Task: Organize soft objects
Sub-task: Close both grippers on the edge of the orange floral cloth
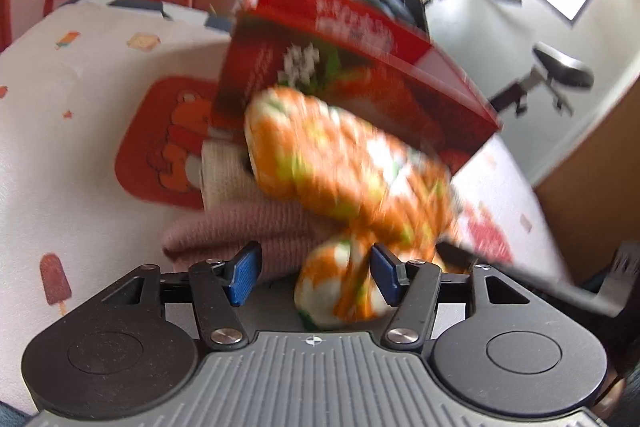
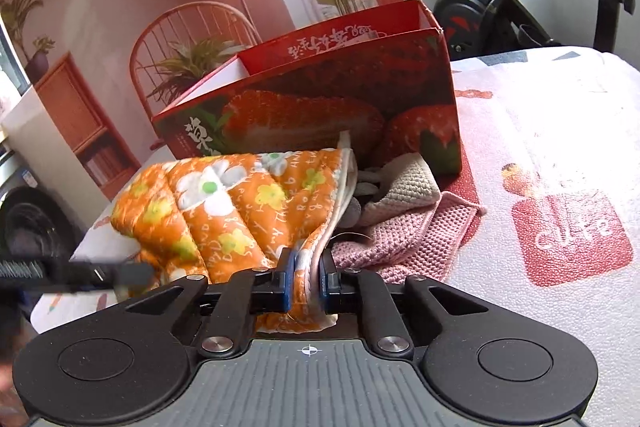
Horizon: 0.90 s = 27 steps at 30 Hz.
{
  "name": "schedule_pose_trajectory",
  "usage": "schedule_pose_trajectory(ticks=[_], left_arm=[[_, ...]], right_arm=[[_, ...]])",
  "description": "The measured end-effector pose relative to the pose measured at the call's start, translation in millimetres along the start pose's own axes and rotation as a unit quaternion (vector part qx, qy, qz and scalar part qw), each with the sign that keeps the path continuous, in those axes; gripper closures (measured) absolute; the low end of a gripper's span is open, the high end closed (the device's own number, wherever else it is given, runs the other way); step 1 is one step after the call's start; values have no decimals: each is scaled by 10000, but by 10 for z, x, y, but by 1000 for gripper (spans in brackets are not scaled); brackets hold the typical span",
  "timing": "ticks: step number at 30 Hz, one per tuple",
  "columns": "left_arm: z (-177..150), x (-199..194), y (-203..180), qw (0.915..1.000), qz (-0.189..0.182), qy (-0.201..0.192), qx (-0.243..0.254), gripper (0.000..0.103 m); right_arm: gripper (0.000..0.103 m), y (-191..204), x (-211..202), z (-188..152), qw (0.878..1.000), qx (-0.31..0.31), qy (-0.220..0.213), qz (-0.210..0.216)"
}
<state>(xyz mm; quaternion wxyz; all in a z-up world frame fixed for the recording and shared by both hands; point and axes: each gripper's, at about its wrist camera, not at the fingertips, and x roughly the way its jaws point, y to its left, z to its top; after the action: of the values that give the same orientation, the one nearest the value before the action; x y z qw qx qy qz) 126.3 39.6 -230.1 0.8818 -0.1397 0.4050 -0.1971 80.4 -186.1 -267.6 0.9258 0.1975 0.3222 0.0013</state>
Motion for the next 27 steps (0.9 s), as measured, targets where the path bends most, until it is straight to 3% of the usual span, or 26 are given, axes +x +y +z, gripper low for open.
schedule_pose_trajectory(ticks=[4,11,13,14,17,21,27], left_arm=[[160,-118,65,9990,-75,-345,-285,40],[357,88,76,9983,271,-353,-384,41],[348,122,89,9984,158,-344,-429,52],[313,112,86,9985,93,-355,-404,66],[205,80,58,9986,299,-436,-94,77],[128,88,93,9974,571,-421,141,78],[73,123,137,9970,647,-346,234,78]], right_arm=[[92,-26,13,-10,10000,19,46,-50],[91,-38,34,-14,9999,-2,75,-69],[91,-47,32,-14,10000,17,72,-66],[91,-51,29,-12,10000,38,64,-51],[88,-77,12,-3,9999,117,0,-27],[79,-73,-17,8,9999,111,-104,22],[73,-71,-16,5,9999,119,-89,32]])
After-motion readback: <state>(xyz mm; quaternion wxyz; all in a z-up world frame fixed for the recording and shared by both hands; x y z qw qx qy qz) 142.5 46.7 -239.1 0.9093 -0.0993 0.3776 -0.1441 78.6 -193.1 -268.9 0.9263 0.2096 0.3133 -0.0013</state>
